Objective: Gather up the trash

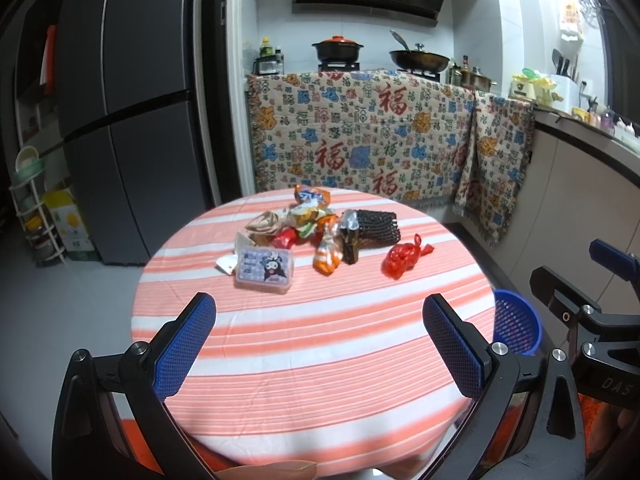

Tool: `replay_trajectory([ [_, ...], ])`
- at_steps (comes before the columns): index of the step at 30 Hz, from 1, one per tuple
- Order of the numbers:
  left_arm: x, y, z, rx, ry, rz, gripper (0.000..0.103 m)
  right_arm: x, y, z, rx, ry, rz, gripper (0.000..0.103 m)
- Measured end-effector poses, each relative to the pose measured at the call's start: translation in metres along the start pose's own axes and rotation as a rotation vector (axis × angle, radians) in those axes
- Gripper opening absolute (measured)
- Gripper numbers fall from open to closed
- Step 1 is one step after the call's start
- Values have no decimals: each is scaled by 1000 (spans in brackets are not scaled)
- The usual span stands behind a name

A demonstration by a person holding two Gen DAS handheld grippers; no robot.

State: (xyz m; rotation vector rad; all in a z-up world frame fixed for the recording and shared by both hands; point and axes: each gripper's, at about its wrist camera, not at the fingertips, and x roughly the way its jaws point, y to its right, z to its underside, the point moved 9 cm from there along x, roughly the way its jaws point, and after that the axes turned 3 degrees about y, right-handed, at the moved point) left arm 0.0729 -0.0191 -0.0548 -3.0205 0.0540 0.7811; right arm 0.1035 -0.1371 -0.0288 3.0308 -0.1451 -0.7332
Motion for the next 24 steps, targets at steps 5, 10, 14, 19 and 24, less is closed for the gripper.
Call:
replay_trajectory([
  [5, 0, 1, 1, -1, 0, -1, 103, 0, 0, 0, 1, 0, 1, 103],
  [10, 0, 0, 1, 0, 0, 0, 103, 1, 0, 0, 1, -1, 2, 103],
  [14, 0, 0, 1, -1, 0, 0, 103, 1, 0, 1, 2, -1, 4, 103],
  [19, 0, 0, 1, -1, 0, 1, 103, 2, 1, 1, 0, -1, 5, 103],
  [24, 1, 1, 1, 0, -3, 1, 103, 2, 1, 1, 1, -1, 5, 103],
])
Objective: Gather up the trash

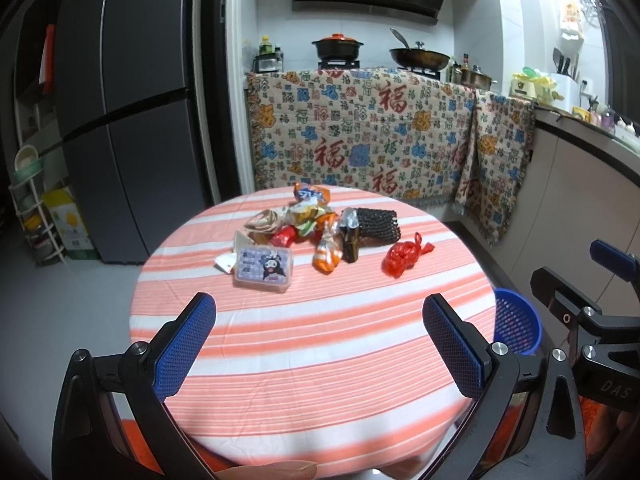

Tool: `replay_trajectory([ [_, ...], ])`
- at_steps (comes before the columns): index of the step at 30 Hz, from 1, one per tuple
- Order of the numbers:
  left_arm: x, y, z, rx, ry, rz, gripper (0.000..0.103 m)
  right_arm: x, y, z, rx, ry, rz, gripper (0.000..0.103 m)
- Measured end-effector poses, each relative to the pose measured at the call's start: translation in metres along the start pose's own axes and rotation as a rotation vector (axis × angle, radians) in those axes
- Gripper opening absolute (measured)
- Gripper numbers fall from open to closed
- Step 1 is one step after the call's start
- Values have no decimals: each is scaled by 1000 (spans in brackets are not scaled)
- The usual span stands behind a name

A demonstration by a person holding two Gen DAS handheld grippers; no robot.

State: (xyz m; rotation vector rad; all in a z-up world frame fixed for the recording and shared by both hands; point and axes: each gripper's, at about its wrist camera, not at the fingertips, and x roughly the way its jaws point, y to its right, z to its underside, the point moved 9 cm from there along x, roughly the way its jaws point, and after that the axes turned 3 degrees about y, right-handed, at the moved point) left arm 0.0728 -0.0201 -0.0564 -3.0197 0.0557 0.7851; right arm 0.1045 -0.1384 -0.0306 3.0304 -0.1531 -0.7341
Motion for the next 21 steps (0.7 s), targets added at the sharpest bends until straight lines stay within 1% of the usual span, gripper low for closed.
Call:
replay_trajectory([
  [14, 7, -1, 5, -3, -9, 0, 103, 2, 0, 2, 0, -4, 3, 103],
  [21, 13, -6, 7, -12, -23, 2, 103, 5, 1, 10, -1, -13, 4, 103],
])
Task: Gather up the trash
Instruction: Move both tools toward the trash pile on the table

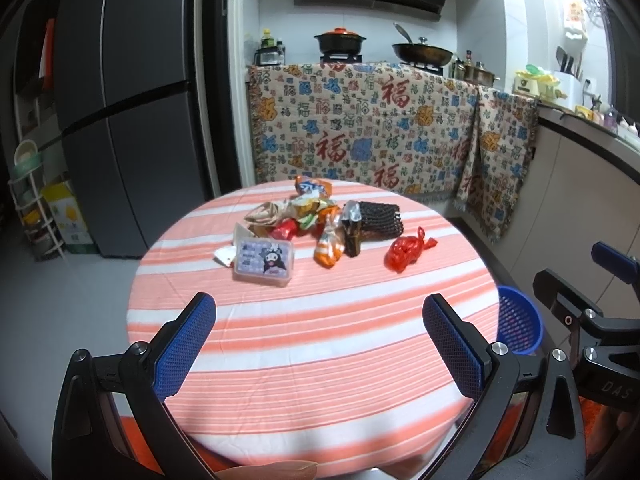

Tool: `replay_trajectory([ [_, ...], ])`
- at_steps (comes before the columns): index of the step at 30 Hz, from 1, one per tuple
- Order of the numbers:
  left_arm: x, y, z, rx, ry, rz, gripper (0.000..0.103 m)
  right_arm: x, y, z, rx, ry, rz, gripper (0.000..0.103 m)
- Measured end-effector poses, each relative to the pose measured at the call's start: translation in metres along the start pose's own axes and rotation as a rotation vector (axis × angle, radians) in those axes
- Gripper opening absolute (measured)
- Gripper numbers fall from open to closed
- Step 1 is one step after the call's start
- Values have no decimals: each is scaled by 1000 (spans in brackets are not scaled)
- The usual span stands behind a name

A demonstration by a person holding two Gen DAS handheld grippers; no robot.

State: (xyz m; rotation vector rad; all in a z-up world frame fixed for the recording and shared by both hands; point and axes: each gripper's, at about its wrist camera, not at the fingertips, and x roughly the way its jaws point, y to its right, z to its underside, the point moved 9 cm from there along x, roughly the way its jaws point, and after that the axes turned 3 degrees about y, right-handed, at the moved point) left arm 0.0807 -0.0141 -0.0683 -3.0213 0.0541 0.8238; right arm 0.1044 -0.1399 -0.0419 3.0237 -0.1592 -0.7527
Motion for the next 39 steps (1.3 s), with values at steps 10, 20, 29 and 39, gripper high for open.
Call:
replay_trajectory([
  [10, 29, -24, 12, -51, -47, -18, 103, 17, 0, 10, 3, -22, -5, 103],
  [20, 106, -105, 52, -143, -182, -123, 103, 76, -2, 43, 6, -98, -17, 103],
  [29, 170, -106, 95, -126, -383, -133, 103, 155, -24, 80, -39, -256, -43, 103],
  [39, 201, -115, 106, -120, -431, -150, 103, 215, -21, 114, -28, -407, -35, 103],
])
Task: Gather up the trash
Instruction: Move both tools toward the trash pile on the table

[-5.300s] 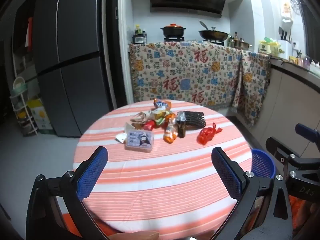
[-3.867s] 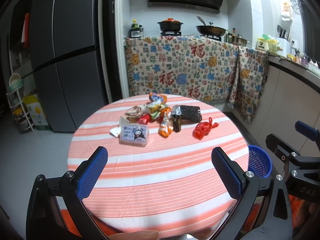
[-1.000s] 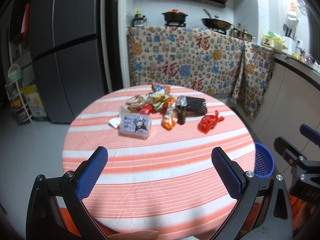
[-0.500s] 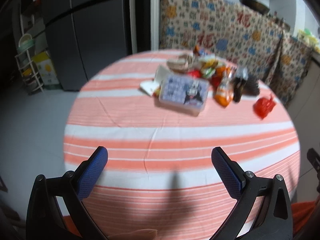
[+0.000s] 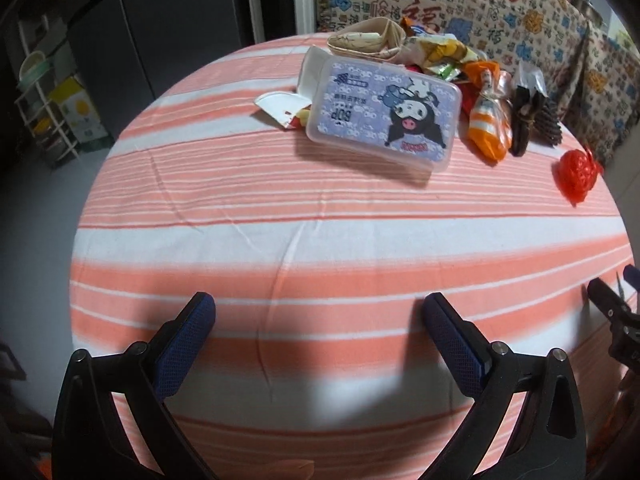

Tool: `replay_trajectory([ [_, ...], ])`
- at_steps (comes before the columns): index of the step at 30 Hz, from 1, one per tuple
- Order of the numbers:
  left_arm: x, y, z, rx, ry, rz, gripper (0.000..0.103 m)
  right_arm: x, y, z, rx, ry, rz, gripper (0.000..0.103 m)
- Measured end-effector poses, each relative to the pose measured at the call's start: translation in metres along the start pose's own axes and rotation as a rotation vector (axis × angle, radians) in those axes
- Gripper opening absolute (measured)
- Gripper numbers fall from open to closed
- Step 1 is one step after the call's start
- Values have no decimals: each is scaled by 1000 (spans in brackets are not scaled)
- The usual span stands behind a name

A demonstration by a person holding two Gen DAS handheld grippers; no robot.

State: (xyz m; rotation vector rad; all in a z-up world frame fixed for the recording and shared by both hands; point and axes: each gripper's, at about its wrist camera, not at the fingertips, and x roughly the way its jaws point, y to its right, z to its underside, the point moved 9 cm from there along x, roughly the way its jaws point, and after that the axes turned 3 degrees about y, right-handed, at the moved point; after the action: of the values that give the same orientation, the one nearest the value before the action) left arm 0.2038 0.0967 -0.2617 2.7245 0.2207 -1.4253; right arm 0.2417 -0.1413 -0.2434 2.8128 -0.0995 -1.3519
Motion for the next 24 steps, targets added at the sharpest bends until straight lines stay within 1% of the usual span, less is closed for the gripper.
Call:
replay_trajectory([
  [2, 6, -4, -6, -1, -2, 3, 103, 7, 0, 3, -5, -25, -4, 103],
  [4, 11, -13, -12, -1, -17, 2, 103, 9, -1, 1, 9, -24, -22, 103],
  [6, 16, -33, -19, -53, -29, -40, 103, 11, 0, 0, 18, -26, -42, 103],
  [8, 20, -68, -28, -183, -23, -104, 103, 11, -1, 0, 8, -18, -52, 103],
  [9, 21, -81, -32, -233, -8, -121, 103, 11, -1, -1, 9, -16, -54, 103],
  [11, 28, -99, -44, -297, 10, -152, 103, 10, -2, -1, 10, -13, -53, 103],
  [13, 37, -100, -57, -300, 26, -154, 103, 11, -1, -2, 12, -11, -51, 103],
  [15, 46, -86, -78, -245, 62, -103, 103, 11, -1, -2, 13, -9, -49, 103],
  [16, 48, -79, -82, -218, 76, -80, 102, 11, 0, -2, 14, -8, -49, 103],
  [18, 45, -55, -87, -113, 101, -34, 102, 11, 0, -2, 14, -7, -49, 103],
  [19, 42, -42, -86, -56, 111, 4, 102, 11, 0, -2, 14, -7, -50, 103],
  [21, 32, -13, -75, 51, 110, 131, 102, 11, 0, -2, 14, -7, -51, 103],
  [22, 27, 3, -68, 111, 98, 203, 102, 11, -1, -2, 14, -7, -52, 103],
  [23, 21, 20, -59, 181, 76, 291, 102, 10, -1, -2, 14, -6, -52, 103],
  [24, 15, 31, -51, 231, 67, 351, 102, 10, -1, -2, 15, -7, -52, 103],
])
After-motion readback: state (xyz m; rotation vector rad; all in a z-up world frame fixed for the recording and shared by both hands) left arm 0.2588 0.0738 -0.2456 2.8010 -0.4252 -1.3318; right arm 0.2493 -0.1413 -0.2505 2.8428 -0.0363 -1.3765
